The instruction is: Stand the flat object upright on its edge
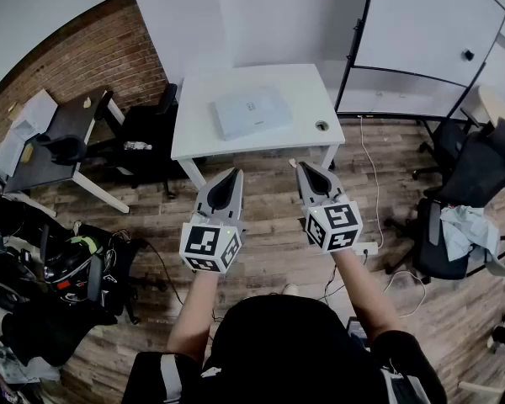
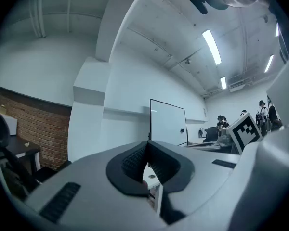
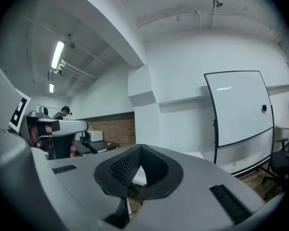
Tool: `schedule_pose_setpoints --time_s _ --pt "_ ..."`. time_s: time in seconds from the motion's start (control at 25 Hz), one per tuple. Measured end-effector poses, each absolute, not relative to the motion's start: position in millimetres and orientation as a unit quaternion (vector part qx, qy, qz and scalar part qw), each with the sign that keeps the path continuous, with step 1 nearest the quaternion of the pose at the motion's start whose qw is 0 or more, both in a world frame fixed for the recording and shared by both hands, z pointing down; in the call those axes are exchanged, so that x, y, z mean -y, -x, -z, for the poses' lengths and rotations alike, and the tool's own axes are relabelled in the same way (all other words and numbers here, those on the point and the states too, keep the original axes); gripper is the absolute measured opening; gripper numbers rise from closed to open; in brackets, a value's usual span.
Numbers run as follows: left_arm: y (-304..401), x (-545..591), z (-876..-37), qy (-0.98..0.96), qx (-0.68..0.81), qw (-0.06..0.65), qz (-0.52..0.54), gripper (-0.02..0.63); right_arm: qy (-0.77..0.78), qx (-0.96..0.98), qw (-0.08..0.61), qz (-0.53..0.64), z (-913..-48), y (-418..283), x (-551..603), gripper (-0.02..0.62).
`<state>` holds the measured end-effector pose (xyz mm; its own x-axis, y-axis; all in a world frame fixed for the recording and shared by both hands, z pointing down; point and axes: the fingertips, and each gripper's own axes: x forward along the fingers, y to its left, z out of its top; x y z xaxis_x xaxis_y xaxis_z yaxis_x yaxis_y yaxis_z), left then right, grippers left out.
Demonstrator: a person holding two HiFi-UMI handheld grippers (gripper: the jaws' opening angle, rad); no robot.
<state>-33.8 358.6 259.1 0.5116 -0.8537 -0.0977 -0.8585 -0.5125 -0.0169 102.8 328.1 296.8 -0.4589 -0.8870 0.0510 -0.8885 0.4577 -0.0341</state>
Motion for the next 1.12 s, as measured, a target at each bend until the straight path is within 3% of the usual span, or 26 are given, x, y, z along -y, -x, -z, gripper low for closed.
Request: schedule_pose_setpoints --time_s 0.64,1.12 --pt "-31 -341 -285 0.861 -0.507 0.031 0.001 0.011 -0.498 0.866 0.024 -0.042 -317 -151 -306 0.040" --pt "-38 -314 -300 0.849 -0.529 -0.016 -0.014 0.011 -0.477 0.877 0.041 -0.047 -335 -154 -274 0.040"
